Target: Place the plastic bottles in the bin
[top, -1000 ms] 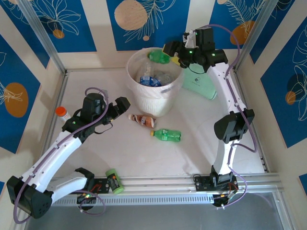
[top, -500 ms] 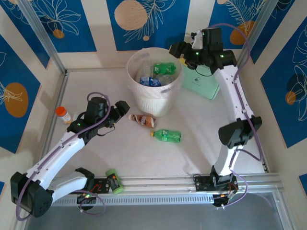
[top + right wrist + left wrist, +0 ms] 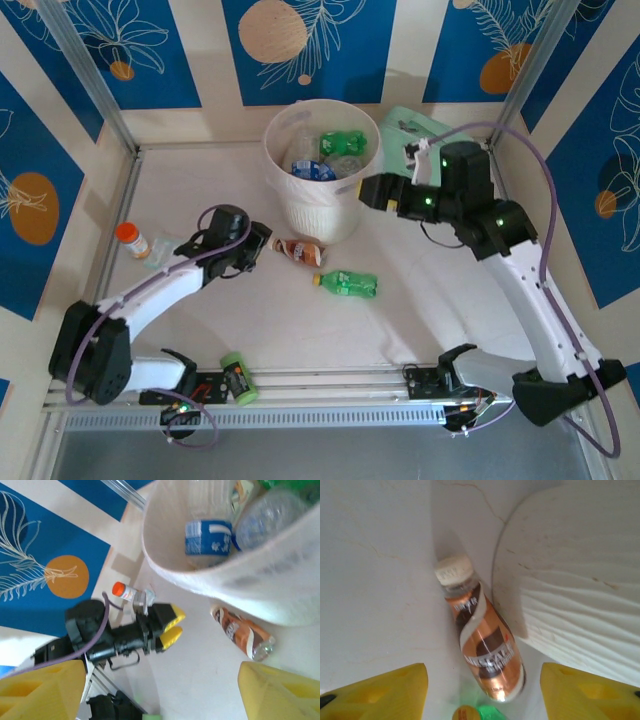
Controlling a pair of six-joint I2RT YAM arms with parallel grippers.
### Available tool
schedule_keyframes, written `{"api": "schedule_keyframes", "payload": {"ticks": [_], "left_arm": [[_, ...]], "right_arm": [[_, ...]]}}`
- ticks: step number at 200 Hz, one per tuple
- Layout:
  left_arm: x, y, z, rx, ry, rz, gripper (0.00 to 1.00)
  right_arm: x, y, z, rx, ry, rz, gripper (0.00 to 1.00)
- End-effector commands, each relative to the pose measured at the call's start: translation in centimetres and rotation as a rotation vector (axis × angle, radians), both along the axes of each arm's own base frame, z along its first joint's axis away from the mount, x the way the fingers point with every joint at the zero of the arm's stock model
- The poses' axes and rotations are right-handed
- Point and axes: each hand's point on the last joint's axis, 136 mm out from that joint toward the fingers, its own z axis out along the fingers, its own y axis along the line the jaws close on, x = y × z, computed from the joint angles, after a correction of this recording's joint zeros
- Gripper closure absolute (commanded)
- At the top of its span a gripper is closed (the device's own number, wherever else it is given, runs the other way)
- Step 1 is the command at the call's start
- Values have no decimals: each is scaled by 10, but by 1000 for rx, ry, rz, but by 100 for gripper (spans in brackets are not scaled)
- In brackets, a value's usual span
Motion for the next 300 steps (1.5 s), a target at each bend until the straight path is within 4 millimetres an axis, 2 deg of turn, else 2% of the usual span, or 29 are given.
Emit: {"api": "schedule_keyframes", "payload": {"ticks": [1, 28, 74, 109, 164, 185, 230, 276, 300], "left_arm": [[17, 4, -5, 20, 52, 83, 39], [30, -1, -21, 42, 113, 107, 37], [40, -6, -39, 40, 189, 165, 33], [37, -5, -58, 54, 257, 212, 30], [37, -15, -83, 54, 330, 212, 32], [38, -17, -90, 67, 355, 205, 37], [29, -15, -93, 119, 384, 178, 60], [11, -10, -97, 124, 396, 141, 72], [-3, -3, -87, 127, 367, 103, 76]], "right_arm": [[-10, -7, -24, -24, 53, -32, 20], [-20, -13, -37, -35, 78, -48, 20], [-24, -15, -43, -40, 87, -52, 21], [-24, -15, -44, -51, 93, -51, 21], [-29, -20, -48, -55, 99, -68, 21], [-30, -21, -47, -59, 96, -73, 21], [-33, -26, -43, -67, 83, -84, 21], [-34, -27, -39, -63, 71, -91, 21], [-35, -28, -35, -58, 60, -90, 21]]}}
